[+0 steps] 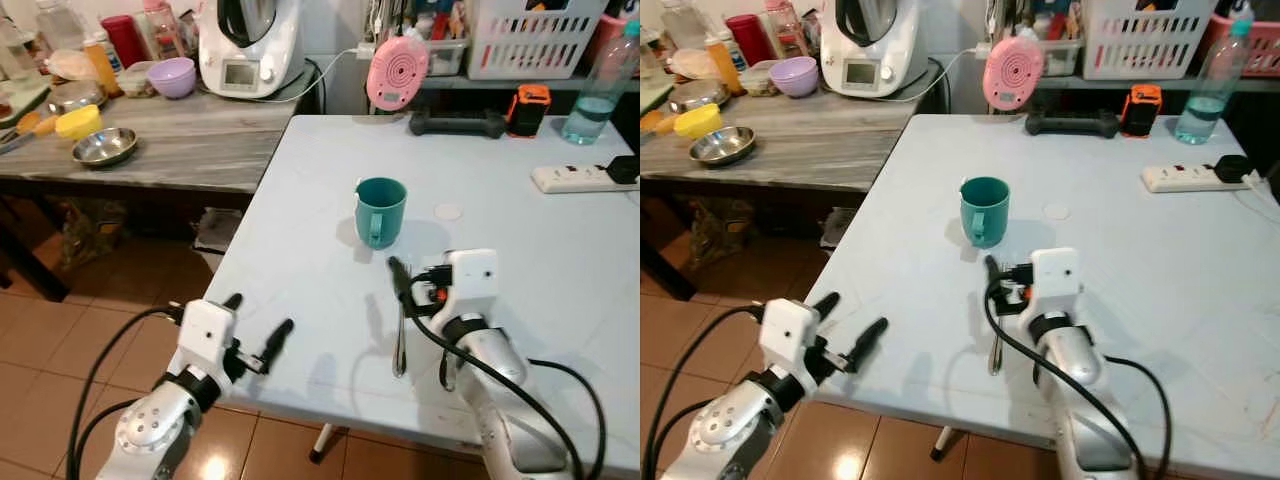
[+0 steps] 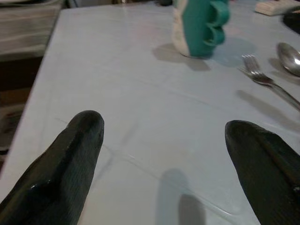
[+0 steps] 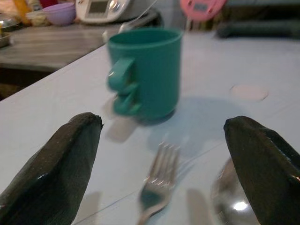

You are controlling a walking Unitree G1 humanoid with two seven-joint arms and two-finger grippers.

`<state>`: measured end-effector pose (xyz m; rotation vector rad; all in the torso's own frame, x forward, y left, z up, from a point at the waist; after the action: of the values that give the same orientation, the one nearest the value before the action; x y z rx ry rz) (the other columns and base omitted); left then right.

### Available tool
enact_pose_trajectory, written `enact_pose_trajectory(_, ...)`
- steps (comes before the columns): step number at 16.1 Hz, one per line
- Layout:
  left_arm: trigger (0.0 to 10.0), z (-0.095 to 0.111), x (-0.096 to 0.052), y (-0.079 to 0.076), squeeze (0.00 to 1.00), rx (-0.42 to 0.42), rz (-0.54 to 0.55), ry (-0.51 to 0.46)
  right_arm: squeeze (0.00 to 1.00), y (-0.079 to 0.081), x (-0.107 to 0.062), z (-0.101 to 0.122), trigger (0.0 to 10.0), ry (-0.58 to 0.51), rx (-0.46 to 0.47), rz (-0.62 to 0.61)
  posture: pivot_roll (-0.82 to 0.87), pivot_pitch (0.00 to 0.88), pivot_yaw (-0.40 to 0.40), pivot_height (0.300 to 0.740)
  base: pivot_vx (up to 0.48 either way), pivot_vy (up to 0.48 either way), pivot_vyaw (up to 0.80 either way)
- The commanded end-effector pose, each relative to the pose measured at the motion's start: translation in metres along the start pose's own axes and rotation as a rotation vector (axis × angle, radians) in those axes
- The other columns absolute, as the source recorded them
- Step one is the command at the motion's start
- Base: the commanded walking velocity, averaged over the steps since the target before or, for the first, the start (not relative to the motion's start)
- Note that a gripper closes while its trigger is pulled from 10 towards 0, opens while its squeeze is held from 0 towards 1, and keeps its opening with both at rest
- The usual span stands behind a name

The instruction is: Setting the table

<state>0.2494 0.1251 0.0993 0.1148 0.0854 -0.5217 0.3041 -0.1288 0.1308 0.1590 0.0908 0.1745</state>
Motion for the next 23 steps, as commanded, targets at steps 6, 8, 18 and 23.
enact_pose_trajectory(6, 10.0, 0.000, -0.001, -0.004, 0.00, 0.013, -0.072, 0.027, 0.00, -0.004, -0.015, -0.017, 10.0, 0.169, 0.046, -0.014, -0.24, 0.071, 0.114, 0.740, 0.000, 0.000, 0.00)
enact_pose_trajectory(8, 10.0, -0.001, 0.000, -0.005, 0.00, 0.008, -0.095, 0.028, 0.00, 0.002, -0.012, -0.017, 10.0, 0.177, 0.075, 0.021, -0.24, 0.068, 0.114, 0.740, 0.000, 0.000, 0.00)
enact_pose_trajectory(18, 10.0, 0.002, -0.004, -0.024, 0.00, -0.057, -0.279, 0.006, 0.00, 0.016, 0.002, -0.025, 10.0, 0.324, 0.168, 0.026, -0.25, 0.064, 0.100, 0.740, 0.000, 0.000, 0.00)
enact_pose_trajectory(23, 10.0, 0.002, -0.003, -0.025, 0.00, -0.068, -0.279, 0.008, 0.00, 0.011, -0.003, -0.034, 0.0, 0.419, 0.148, -0.024, -0.25, 0.067, 0.097, 0.740, 0.000, 0.000, 0.00)
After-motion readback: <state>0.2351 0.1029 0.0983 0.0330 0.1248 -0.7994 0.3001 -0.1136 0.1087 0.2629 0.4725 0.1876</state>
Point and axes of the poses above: a point about 5 cm out from each wrist's last joint towards the gripper, its own x axis pointing out of the wrist towards the gripper, its own z axis along the axis of the wrist's last joint, y = z × x, the point moved 3 cm from there along x, pointing out of the wrist towards the gripper, and after that the axes turned 7 degrees about x, right-handed, at the moved point
